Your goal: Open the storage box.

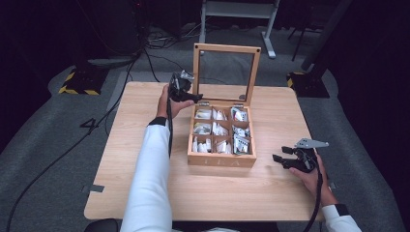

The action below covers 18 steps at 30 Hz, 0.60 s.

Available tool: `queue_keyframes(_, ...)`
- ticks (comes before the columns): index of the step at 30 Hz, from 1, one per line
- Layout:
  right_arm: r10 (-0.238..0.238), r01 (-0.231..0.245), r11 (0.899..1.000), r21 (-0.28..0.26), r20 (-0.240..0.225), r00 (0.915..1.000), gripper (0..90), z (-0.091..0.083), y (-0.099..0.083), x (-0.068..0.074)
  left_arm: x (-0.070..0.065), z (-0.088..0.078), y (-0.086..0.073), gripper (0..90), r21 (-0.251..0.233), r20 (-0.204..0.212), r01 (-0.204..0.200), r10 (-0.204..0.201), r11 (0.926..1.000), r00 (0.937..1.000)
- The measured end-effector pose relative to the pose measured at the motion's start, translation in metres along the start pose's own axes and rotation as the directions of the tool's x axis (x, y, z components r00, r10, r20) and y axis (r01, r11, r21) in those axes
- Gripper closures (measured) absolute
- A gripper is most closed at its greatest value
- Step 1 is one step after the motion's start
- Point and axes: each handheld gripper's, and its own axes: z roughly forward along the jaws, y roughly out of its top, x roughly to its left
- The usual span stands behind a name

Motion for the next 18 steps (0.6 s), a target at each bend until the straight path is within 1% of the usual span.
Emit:
queue_keyframes(1, 0.0, 0.0, 1.0, 0.0, 0.0, 1.0, 37.5, 0.0, 0.0, 0.0, -0.001, -0.006, 0.0, 26.8, 0.002, 0.003, -0.01, 0.01, 0.9999, 0.9999)
queue_keyframes(2, -0.002, 0.002, 1.0, 0.0, 0.001, 1.0, 37.5, 0.0, 0.0, 0.0, -0.003, -0.011, -0.001, 25.8, 0.006, 0.002, -0.029, 0.029, 0.9996, 0.9996)
queue_keyframes(3, 0.0, 0.0, 1.0, -0.001, 0.002, 1.0, 37.4, 0.0, 0.0, 0.0, -0.005, -0.016, -0.002, 25.2, 0.019, 0.002, -0.044, 0.044, 0.9988, 0.999)
queue_keyframes(4, 0.0, 0.0, 1.0, -0.001, 0.003, 1.0, 37.4, -0.001, 0.0, 0.0, -0.007, -0.021, -0.003, 23.2, 0.029, -0.002, -0.07, 0.07, 0.9971, 0.9976)
queue_keyframes(5, 0.0, 0.0, 1.0, -0.004, 0.004, 1.0, 37.3, -0.001, 0.0, -0.001, -0.009, -0.028, -0.006, 21.5, 0.033, -0.002, -0.085, 0.085, 0.9958, 0.9963)
queue_keyframes(6, -0.001, 0.001, 1.0, -0.005, 0.003, 1.0, 37.3, -0.001, 0.0, -0.002, -0.011, -0.032, -0.008, 21.6, 0.03, 0.006, -0.087, 0.087, 0.9958, 0.9962)
queue_keyframes(7, 0.003, -0.003, 1.0, -0.005, 0.002, 1.0, 37.2, -0.001, -0.001, -0.002, -0.012, -0.039, -0.011, 21.0, 0.033, 0.01, -0.097, 0.096, 0.9948, 0.9953)
queue_keyframes(8, 0.002, -0.002, 1.0, -0.004, 0.005, 1.0, 37.2, -0.001, -0.001, -0.002, -0.013, -0.043, -0.014, 20.7, 0.035, 0.006, -0.103, 0.103, 0.9941, 0.9947)
queue_keyframes(9, 0.001, -0.001, 1.0, -0.003, 0.005, 1.0, 37.2, -0.002, -0.001, -0.002, -0.014, -0.05, -0.017, 20.7, 0.039, -0.003, -0.119, 0.119, 0.9922, 0.9929)
queue_keyframes(11, 0.001, -0.001, 1.0, -0.006, 0.009, 1.0, 37.2, -0.002, 0.0, -0.002, -0.014, -0.059, -0.023, 20.4, 0.047, -0.02, -0.131, 0.132, 0.9902, 0.991)
queue_keyframes(15, -0.003, 0.003, 1.0, -0.006, 0.009, 1.0, 37.0, -0.002, 0.0, -0.001, -0.014, -0.076, -0.037, 20.2, 0.052, -0.042, -0.137, 0.139, 0.9892, 0.9894)
queue_keyframes(18, -0.008, 0.008, 1.0, -0.003, 0.009, 0.9999, 36.8, -0.002, 0.0, -0.001, -0.015, -0.086, -0.047, 19.0, 0.076, -0.065, -0.151, 0.156, 0.9855, 0.9856)
